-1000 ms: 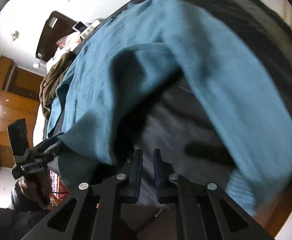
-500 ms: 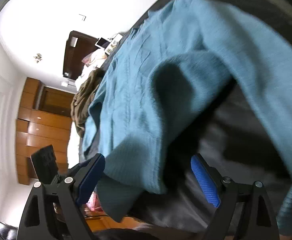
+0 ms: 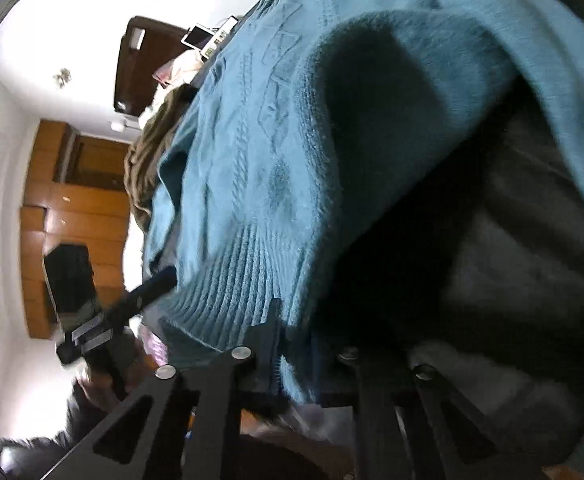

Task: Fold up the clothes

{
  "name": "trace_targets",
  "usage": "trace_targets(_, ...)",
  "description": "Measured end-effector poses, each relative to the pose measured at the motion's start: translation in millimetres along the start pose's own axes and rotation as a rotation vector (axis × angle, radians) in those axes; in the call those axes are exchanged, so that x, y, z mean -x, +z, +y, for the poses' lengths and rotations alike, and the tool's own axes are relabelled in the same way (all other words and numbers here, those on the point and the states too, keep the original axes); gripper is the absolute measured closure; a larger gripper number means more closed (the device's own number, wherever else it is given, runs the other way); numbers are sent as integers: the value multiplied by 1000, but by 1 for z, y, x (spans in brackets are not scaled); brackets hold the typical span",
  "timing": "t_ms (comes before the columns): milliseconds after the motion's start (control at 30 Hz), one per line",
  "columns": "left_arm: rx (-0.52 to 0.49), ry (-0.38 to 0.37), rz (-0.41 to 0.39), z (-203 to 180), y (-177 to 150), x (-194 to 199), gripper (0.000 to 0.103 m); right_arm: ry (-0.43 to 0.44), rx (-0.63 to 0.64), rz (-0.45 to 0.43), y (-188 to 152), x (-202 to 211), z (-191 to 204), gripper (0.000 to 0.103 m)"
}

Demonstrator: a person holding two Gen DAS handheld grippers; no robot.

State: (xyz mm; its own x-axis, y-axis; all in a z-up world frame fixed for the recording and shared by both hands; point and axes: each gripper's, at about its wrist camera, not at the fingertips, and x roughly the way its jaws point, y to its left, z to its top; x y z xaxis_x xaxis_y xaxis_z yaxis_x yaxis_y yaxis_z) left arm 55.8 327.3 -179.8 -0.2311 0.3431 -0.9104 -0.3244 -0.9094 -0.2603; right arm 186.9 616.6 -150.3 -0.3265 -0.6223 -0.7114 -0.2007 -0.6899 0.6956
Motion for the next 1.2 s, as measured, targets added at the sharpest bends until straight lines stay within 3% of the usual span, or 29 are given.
trace_targets(233,-25,20,12,0,-4,-4,0,-142,-24,-46,-29,51,-23,90)
trace_targets(533,-53,60,33,1,-7,-16,0,-408,-98,-98,-61,91,-53,90)
trace_targets(733,-47,81,51,6,-10,-20,0,-415,-149,-217,-66,119,-60,88)
trace_targets(833,-43,83,51,8,-11,-18,0,-464,-118,-247,-67,127,-57,68)
trace_targets(900,-39,84,51,9,-10,-16,0,-496,-84,-260,-67,130,-52,32)
trace_targets(1033,-35,90,53,12,-9,-15,0,-580,6,-292,-72,130,-33,29)
trace_targets(1200,-28,94,61,9,-2,-21,0,-775,55,-371,-78,156,-44,29)
